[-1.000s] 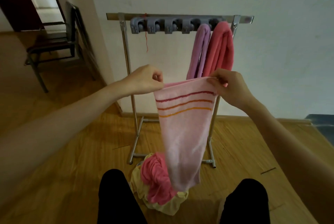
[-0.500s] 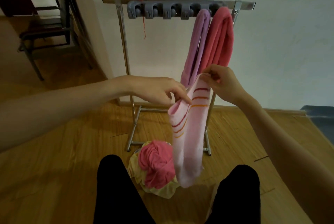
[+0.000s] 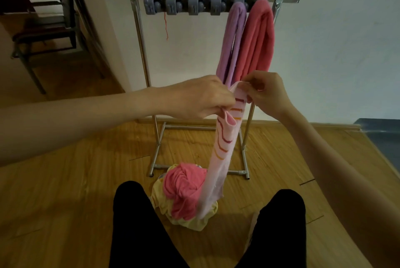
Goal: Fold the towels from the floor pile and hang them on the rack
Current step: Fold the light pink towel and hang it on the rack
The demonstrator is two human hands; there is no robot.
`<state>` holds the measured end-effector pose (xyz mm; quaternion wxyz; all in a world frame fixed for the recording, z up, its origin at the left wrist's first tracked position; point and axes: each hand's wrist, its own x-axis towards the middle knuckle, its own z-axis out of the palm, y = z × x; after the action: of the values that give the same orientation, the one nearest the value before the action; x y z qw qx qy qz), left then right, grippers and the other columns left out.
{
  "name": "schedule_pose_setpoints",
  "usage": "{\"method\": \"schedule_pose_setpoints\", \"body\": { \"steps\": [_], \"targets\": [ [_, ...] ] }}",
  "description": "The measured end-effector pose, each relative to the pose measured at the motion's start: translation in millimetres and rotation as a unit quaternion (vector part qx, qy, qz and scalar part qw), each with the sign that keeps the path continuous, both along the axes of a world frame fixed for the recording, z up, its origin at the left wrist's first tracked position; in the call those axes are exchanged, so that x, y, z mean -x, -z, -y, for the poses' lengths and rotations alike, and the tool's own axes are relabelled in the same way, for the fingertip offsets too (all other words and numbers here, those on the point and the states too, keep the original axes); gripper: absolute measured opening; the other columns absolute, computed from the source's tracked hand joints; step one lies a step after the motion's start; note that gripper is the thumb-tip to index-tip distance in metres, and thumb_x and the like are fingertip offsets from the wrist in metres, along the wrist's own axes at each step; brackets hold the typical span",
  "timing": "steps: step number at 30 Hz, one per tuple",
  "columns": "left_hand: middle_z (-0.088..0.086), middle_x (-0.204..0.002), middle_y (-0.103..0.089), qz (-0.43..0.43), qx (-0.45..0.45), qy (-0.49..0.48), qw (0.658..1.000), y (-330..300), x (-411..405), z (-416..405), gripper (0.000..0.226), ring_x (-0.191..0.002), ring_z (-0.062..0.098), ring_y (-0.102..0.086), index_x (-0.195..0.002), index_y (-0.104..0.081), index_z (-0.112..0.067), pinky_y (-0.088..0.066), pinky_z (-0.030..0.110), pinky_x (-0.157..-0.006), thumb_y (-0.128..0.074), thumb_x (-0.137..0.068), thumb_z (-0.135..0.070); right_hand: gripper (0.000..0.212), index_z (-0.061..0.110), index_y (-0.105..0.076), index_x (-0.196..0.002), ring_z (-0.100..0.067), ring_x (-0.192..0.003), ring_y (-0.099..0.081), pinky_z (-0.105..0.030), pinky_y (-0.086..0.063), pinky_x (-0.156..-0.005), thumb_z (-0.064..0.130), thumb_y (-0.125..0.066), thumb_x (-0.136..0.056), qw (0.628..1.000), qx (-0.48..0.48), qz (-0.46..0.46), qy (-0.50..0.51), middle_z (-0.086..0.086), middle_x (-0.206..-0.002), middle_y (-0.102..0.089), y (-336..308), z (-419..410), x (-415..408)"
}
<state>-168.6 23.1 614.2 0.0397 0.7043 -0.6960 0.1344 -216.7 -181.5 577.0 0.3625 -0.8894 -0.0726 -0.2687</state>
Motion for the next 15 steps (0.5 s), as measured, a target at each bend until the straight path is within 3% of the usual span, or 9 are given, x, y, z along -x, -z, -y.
{"method": "schedule_pose_setpoints", "body": {
  "steps": [3, 6, 9, 15],
  "targets": [
    [-0.005, -0.075, -0.056, 0.006, 0.062, -0.035, 0.997, 2, -5, -2, 0.011, -0.068, 0.016, -0.052, -0.091, -0.053, -0.018, -0.034, 0.029, -0.08, -0.047, -0.092, -0.027, 0.004, 0.004, -0.066, -0.087, -0.017, -0.052, -0.065, -0.025, -0.054, -0.052, 0.007, -0.063, -0.089, 0.996, -0.083, -0.005, -0.02, -0.009, -0.066, -0.066, -3, -3, 5],
    [-0.01, -0.075, -0.05, -0.033, 0.123, -0.087, 0.988, 2, -11, -3, 0.02, -0.069, 0.015, -0.05, -0.092, -0.056, -0.016, -0.032, 0.029, -0.078, -0.044, -0.093, -0.033, 0.007, 0.0, -0.067, -0.091, -0.02, -0.059, -0.069, -0.025, -0.058, -0.058, 0.007, -0.064, -0.088, 0.99, -0.133, -0.003, -0.053, -0.016, -0.073, -0.069, -7, -8, 11],
    [-0.002, -0.075, -0.06, -0.052, 0.16, -0.142, 0.976, 7, -17, -1, 0.035, -0.071, 0.014, -0.052, -0.085, -0.061, -0.013, -0.031, 0.027, -0.079, -0.042, -0.092, -0.042, 0.011, -0.003, -0.068, -0.095, -0.02, -0.066, -0.071, -0.026, -0.059, -0.063, 0.004, -0.063, -0.088, 0.986, -0.14, -0.003, -0.086, -0.016, -0.078, -0.07, -9, -13, 14],
    [-0.002, -0.073, -0.064, -0.058, 0.229, -0.166, 0.957, 14, -13, 2, 0.042, -0.066, 0.009, -0.049, -0.084, -0.066, -0.013, -0.033, 0.025, -0.076, -0.045, -0.09, -0.05, 0.016, 0.001, -0.066, -0.101, -0.015, -0.073, -0.071, -0.022, -0.056, -0.068, -0.003, -0.055, -0.091, 0.976, -0.174, -0.026, -0.129, -0.012, -0.082, -0.07, -12, -18, 19]
  ]
}}
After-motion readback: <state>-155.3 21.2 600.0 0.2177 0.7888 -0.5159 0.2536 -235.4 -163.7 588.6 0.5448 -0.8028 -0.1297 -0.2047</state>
